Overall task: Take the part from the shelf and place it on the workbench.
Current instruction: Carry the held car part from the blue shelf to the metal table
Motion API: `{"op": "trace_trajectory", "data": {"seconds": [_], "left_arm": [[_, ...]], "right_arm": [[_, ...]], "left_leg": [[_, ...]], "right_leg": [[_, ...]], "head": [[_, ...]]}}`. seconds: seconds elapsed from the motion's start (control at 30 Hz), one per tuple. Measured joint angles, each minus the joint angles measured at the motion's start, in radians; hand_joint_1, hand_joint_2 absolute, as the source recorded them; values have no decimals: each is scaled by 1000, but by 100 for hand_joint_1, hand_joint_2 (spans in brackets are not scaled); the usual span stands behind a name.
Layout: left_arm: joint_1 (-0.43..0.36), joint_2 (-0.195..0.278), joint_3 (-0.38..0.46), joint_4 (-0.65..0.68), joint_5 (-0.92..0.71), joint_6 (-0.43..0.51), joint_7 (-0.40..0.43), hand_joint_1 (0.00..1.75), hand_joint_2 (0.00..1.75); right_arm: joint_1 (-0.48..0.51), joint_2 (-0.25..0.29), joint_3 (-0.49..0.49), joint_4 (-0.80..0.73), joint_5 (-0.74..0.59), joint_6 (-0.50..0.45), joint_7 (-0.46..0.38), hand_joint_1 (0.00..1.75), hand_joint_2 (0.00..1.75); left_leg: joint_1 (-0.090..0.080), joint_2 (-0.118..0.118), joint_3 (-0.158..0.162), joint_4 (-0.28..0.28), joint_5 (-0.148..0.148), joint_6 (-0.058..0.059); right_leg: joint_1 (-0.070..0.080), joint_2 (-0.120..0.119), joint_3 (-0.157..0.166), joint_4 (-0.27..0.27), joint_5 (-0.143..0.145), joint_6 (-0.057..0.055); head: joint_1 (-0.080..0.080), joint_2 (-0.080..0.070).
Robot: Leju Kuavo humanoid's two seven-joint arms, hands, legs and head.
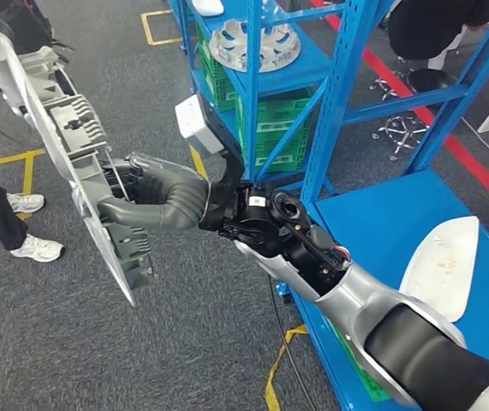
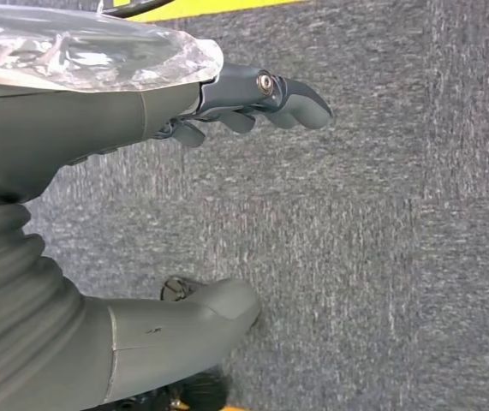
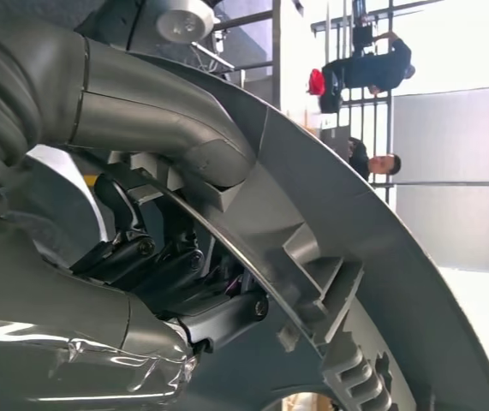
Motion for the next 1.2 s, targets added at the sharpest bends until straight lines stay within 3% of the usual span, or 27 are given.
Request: {"op": "trace_trajectory", "data": {"seconds": [0.03,0.07,0.1,0.17,0.2,0.27,0.33,0.4,0.47,0.53,0.57,0.6,0.7,0.77,0.8,0.93,1.1,1.2], "left_arm": [[0,-1,0,0,-1,-1,1,0,175],[0,-1,0,0,-1,-1,2,0,175],[1,-1,0,0,-1,-2,2,0,175],[0,0,0,0,-1,-3,2,0,175],[-2,1,0,0,-1,-3,3,0,175],[-3,4,0,-1,-1,-3,3,0,175],[3,3,0,-1,-2,-2,3,0,175],[7,2,0,0,-2,-2,4,0,175],[5,1,0,0,0,-1,4,0,175],[6,0,0,0,2,-1,4,0,175],[8,0,0,0,3,-1,4,0,175],[11,0,0,0,3,-1,4,0,175],[11,1,0,-1,3,0,4,0,175],[10,1,0,-1,3,0,3,0,175],[11,1,0,-1,4,0,3,0,175],[13,0,0,-1,3,0,4,0,175],[13,0,0,-1,3,0,3,0,175],[13,0,0,-1,3,0,3,0,175]], "right_arm": [[5,-2,0,0,0,1,0,175,175],[8,-3,0,0,0,1,0,175,175],[10,-4,0,0,0,2,-1,175,175],[10,-4,0,0,0,3,-1,175,175],[9,-5,-1,0,1,3,-1,175,175],[8,-6,-1,-1,2,3,-3,175,175],[10,-5,-1,-2,7,4,-5,175,175],[10,-4,-1,-2,14,5,-6,175,175],[10,-4,-1,-1,19,7,-9,175,175],[12,-4,-1,0,23,12,-10,175,175],[12,-4,0,1,24,14,-10,175,175],[12,-3,0,1,24,16,-10,175,175],[8,-2,0,1,24,18,-10,175,175],[5,-2,0,1,24,18,-10,175,175],[5,-2,0,1,24,18,-10,175,175],[5,-2,0,1,25,18,-10,175,175],[3,-1,1,3,34,18,-12,175,175],[3,-1,2,6,35,17,-12,175,175]], "left_leg": [[2,-9,-15,29,-12,-5],[4,-20,-30,60,-26,-10],[7,-31,-45,94,-42,-16],[15,-55,-78,171,-78,-33],[18,-66,-99,210,-96,-44],[23,-84,-143,264,-114,-62],[31,-94,-171,282,-114,-75],[32,-61,-203,332,-138,-79],[26,-14,-284,489,-206,-76],[20,-3,-374,659,-262,-71],[16,-3,-394,689,-262,-66],[13,-3,-391,674,-243,-60],[-2,8,-280,443,-137,-40],[-12,15,-240,364,-119,-30],[-13,14,-238,360,-122,-30],[-12,10,-240,366,-126,-32],[-16,8,-239,369,-131,-21],[-18,8,-241,374,-134,-16]], "right_leg": [[-3,3,-51,96,-26,2],[-6,4,-73,129,-25,4],[-11,5,-65,103,0,6],[-22,28,0,-48,73,16],[-26,47,30,-114,91,17],[-23,71,40,-147,84,7],[-16,60,20,-123,78,-15],[-13,43,14,-117,79,-31],[-5,23,13,-118,80,-44],[6,6,13,-118,77,-52],[11,0,13,-117,75,-54],[16,-5,14,-115,72,-57],[24,-16,17,-105,61,-56],[28,-19,16,-100,53,-49],[32,-20,14,-97,48,-50],[34,-21,15,-90,43,-93],[33,-22,21,-98,44,-91],[30,-22,23,-98,44,-75]], "head": [[2,0],[4,0],[6,0],[9,0],[10,0],[8,0],[3,0],[-7,0],[-21,0],[-30,0],[-33,0],[-35,0],[-38,0],[-38,0],[-37,0],[-22,0],[-7,0],[-2,0]]}}
